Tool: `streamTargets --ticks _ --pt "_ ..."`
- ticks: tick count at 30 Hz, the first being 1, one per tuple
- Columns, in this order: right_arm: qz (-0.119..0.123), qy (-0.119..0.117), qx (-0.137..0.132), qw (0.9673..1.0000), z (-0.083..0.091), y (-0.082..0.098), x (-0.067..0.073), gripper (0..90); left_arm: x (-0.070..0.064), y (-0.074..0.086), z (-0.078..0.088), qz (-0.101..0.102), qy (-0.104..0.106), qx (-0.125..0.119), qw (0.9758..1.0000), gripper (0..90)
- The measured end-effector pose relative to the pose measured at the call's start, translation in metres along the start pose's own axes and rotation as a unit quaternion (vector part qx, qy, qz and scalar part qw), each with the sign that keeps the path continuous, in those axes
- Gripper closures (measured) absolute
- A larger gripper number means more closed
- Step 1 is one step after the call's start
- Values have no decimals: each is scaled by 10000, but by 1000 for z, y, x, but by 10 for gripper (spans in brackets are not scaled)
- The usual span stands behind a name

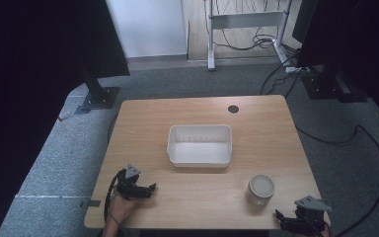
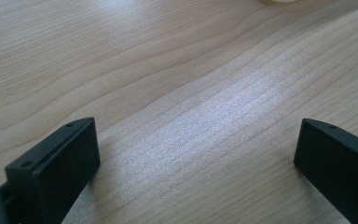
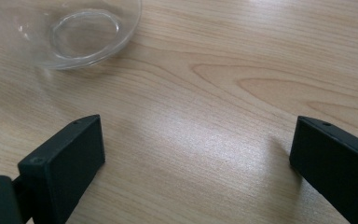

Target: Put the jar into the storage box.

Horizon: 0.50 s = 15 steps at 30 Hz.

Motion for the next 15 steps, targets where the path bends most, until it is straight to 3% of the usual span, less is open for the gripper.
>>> streamTargets --ticks 15 --pt "-9 5 -7 10000 0 0 0 23 2 1 3 6 -2 -32 10000 39"
Point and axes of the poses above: each handheld gripper's, and its own axes: z roughly backward along the jaws, y roughly out of its underside, x roughly to its left, the point moved 1 cm from there along -z, roughly forward along the jaws, and after that the axes turned 2 degrees about -z, right-handed, at the moved point
